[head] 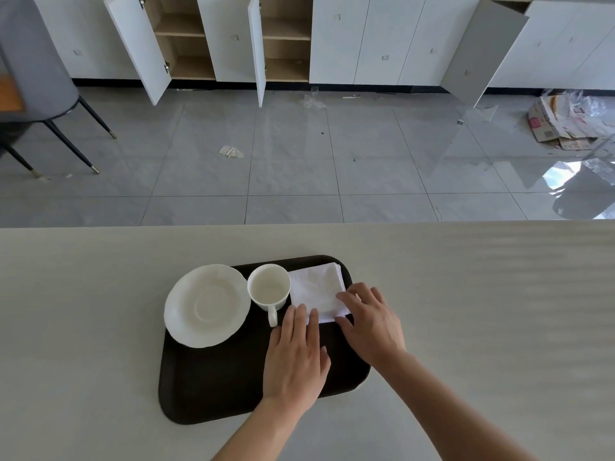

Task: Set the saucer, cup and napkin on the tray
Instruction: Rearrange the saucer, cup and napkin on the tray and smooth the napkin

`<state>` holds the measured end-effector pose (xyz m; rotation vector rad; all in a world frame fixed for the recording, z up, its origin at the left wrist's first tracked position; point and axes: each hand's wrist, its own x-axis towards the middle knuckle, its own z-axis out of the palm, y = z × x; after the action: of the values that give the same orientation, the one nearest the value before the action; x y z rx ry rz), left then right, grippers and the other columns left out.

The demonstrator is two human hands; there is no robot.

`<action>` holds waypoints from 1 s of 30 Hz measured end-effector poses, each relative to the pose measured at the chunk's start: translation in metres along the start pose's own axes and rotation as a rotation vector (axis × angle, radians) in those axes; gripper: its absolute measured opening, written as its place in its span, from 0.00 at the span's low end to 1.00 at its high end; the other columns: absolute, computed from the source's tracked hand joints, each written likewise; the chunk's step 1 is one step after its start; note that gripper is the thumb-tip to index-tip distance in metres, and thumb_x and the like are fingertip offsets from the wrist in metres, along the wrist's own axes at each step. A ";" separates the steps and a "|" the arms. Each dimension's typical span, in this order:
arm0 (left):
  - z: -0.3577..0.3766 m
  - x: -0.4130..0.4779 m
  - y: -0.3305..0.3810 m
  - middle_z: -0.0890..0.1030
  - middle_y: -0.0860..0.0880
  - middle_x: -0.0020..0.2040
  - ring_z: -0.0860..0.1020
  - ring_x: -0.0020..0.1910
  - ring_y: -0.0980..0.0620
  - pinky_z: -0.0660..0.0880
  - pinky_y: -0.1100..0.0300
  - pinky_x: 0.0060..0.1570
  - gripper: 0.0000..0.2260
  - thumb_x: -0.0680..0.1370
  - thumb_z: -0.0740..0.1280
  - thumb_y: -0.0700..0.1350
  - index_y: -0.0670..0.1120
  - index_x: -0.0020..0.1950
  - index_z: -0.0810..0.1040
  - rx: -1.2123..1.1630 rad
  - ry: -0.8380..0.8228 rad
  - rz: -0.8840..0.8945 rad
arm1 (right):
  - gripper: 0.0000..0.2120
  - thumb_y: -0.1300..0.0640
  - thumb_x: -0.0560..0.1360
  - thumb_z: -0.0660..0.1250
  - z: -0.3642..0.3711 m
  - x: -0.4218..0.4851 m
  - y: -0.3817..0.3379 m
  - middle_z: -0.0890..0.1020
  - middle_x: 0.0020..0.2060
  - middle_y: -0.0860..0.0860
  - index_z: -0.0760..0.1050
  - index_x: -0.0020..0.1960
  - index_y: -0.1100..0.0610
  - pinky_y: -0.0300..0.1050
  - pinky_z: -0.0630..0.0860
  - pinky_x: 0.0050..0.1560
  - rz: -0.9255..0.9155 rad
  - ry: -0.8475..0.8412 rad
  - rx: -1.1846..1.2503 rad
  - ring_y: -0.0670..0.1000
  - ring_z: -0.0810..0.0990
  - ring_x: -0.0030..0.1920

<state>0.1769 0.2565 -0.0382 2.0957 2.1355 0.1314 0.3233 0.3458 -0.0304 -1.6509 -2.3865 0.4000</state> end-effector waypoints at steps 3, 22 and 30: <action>0.003 -0.002 -0.002 0.67 0.39 0.75 0.63 0.76 0.41 0.70 0.44 0.68 0.29 0.77 0.63 0.53 0.40 0.74 0.67 0.016 -0.003 0.050 | 0.16 0.56 0.73 0.71 0.003 -0.013 0.002 0.81 0.63 0.44 0.80 0.61 0.52 0.51 0.81 0.47 -0.089 0.069 -0.042 0.55 0.77 0.57; 0.011 -0.002 -0.008 0.50 0.42 0.81 0.44 0.79 0.45 0.56 0.44 0.76 0.32 0.80 0.53 0.58 0.45 0.80 0.52 0.004 -0.123 0.042 | 0.30 0.39 0.82 0.45 0.010 0.034 -0.001 0.44 0.80 0.41 0.44 0.81 0.47 0.55 0.40 0.78 -0.070 -0.269 -0.213 0.54 0.37 0.80; 0.015 -0.002 -0.010 0.43 0.42 0.81 0.37 0.79 0.44 0.49 0.43 0.77 0.32 0.81 0.49 0.60 0.45 0.80 0.45 0.033 -0.150 0.076 | 0.28 0.42 0.83 0.47 0.008 0.025 -0.001 0.45 0.80 0.40 0.47 0.81 0.48 0.53 0.40 0.79 -0.069 -0.223 -0.113 0.52 0.36 0.80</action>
<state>0.1698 0.2533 -0.0543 2.1317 1.9873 -0.0516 0.3113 0.3679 -0.0368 -1.6415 -2.6658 0.4672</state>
